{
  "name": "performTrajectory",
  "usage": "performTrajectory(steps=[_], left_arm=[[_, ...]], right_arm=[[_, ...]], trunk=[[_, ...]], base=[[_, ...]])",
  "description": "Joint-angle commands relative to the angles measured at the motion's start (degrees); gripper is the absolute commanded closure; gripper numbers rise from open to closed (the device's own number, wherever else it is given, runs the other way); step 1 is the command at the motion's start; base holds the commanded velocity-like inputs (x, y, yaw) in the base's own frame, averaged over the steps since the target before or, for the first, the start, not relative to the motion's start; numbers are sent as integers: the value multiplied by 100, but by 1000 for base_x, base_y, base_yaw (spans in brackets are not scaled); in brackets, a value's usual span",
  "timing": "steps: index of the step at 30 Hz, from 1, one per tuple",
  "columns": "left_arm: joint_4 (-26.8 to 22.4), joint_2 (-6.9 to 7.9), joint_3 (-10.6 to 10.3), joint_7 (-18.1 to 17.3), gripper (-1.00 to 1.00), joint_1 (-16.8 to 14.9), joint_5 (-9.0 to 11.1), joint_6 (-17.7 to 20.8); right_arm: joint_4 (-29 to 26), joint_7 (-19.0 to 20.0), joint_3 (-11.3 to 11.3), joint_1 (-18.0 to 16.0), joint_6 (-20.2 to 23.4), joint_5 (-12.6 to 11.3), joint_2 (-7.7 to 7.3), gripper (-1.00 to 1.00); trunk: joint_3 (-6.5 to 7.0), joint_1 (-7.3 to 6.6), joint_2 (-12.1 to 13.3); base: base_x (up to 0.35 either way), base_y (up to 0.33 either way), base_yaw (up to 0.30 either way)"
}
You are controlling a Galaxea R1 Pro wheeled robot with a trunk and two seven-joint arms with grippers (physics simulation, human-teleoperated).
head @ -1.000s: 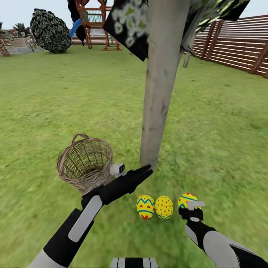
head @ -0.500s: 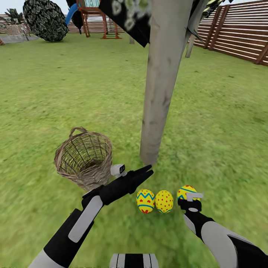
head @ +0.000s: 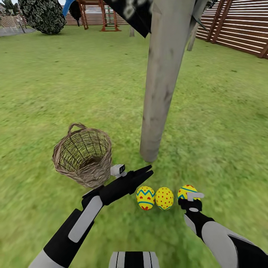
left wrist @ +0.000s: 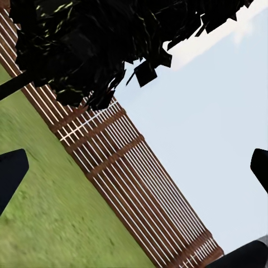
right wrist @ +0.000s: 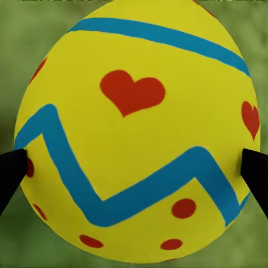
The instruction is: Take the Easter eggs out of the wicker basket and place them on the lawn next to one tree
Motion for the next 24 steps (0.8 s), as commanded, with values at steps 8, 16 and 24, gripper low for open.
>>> performTrajectory(steps=[8,16,24], left_arm=[[6,0,-13,12,-100,-4,59,42],[6,0,-17,10,-100,-4,60,40],[4,-1,-161,21,-100,-4,59,-151]], right_arm=[[10,-19,-26,-5,-23,59,23,100],[10,-15,-48,-5,-23,56,15,100],[10,-22,-58,-5,-29,51,8,100]], trunk=[[-4,0,-1],[-48,5,-4],[-92,10,-7]], base=[[186,-98,69],[4,-3,67],[0,0,0]])
